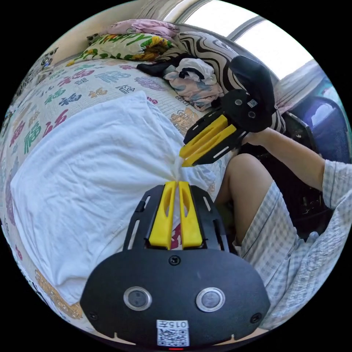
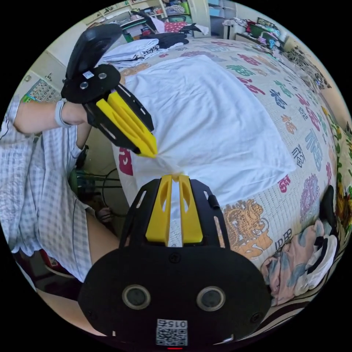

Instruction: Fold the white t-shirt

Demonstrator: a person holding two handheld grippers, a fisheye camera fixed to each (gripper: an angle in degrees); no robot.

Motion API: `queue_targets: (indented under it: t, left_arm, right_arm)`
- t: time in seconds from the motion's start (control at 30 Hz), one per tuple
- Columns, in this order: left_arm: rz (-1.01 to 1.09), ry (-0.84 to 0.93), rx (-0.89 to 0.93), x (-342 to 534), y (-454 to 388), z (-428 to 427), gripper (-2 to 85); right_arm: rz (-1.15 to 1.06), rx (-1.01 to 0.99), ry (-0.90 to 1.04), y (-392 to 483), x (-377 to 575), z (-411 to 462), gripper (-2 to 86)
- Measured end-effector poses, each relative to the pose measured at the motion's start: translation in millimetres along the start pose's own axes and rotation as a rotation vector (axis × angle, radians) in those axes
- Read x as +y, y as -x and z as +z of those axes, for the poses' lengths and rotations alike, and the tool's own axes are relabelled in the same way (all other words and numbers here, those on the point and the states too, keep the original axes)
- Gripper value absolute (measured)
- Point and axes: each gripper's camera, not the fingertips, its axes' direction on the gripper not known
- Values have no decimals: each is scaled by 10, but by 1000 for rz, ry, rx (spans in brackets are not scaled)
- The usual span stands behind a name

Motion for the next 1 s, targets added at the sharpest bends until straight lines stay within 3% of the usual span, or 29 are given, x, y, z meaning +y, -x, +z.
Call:
queue_targets:
  t: [0.17,0.33,0.4,0.5,0.7,0.77,0.83,0.9,1.0]
  left_arm:
    - [57,-6,-111,199,-236,84,-5]
    - [60,22,-93,295,-313,233,-8]
    - [31,18,-60,326,-284,263,-7]
    - [-53,-63,-27,457,-170,123,-5]
    - [-461,-353,-49,1284,443,-565,12]
    - [-670,-498,-114,1739,644,-816,21]
    - [-911,-655,-303,2318,767,-1066,39]
    - [-1013,-649,-401,2575,862,-1119,61]
    - [-1117,-657,-342,2813,1054,-1046,87]
  right_arm:
    - [3,-97,-61,201,128,-40,0]
    - [66,21,-175,235,-88,-152,27]
    - [83,2,-160,209,-258,-77,19]
    - [64,-40,15,218,-479,257,-4]
    - [172,-128,-94,177,-466,48,-4]
    - [189,-130,-126,143,-538,-178,4]
    - [192,-103,-144,114,-707,-364,15]
    - [181,-98,-175,68,-977,-546,33]
    - [155,-135,-216,-61,-1596,-748,50]
